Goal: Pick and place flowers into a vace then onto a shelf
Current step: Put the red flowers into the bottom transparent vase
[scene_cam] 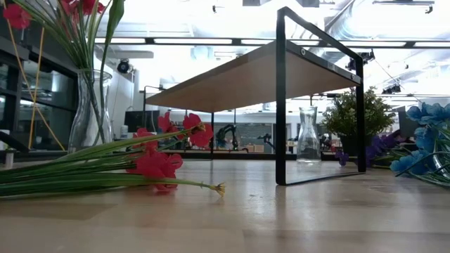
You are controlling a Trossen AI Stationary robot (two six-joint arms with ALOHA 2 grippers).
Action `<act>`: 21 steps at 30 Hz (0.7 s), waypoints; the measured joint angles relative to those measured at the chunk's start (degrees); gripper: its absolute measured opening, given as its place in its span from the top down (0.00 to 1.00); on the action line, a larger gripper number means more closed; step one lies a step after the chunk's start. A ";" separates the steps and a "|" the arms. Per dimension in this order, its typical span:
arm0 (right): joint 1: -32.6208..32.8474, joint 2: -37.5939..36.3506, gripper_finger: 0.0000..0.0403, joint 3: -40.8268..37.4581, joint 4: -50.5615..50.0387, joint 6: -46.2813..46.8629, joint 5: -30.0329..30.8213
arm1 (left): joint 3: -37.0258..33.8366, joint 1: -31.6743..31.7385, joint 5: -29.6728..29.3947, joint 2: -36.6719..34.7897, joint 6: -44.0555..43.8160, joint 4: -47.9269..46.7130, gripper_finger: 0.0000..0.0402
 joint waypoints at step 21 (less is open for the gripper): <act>-0.14 -3.77 0.29 0.00 -18.85 12.32 3.85 | 0.00 -0.02 6.36 -2.47 -3.68 -4.93 0.30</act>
